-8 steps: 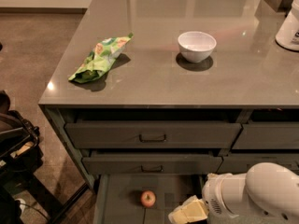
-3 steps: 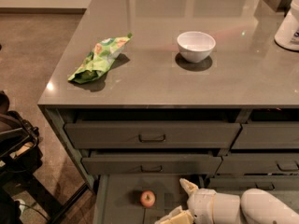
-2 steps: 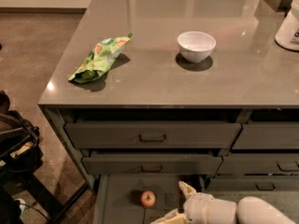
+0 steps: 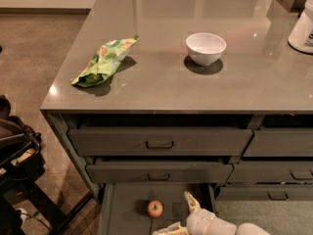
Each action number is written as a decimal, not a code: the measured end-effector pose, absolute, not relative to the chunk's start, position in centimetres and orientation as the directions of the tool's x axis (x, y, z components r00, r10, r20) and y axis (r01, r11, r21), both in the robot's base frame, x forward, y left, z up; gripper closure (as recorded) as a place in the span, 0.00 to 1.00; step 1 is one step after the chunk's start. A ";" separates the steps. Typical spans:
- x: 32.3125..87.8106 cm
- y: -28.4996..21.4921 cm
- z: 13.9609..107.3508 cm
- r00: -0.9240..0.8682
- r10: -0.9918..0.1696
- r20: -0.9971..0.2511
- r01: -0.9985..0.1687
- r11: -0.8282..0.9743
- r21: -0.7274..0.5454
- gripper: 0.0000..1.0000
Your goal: Pick apple from bottom drawer and place on counter
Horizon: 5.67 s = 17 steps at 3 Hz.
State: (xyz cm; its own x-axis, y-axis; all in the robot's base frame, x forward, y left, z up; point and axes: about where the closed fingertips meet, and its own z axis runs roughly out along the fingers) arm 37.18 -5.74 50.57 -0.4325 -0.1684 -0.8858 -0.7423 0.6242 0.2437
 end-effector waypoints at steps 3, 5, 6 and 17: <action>37.2 -3.2 44.1 -0.467 -0.025 -0.884 -0.705 0.614 0.355 0.00; 39.8 -3.9 33.8 -0.463 0.003 -0.887 -0.684 0.635 0.359 0.00; 40.4 -4.3 33.6 -0.463 0.013 -0.886 -0.674 0.643 0.362 0.00; 49.4 -0.8 16.2 -0.328 -0.150 -0.933 -0.782 0.597 0.179 0.00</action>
Offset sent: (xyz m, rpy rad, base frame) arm 0.0050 0.0099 -0.0314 0.0818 0.0017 -0.0147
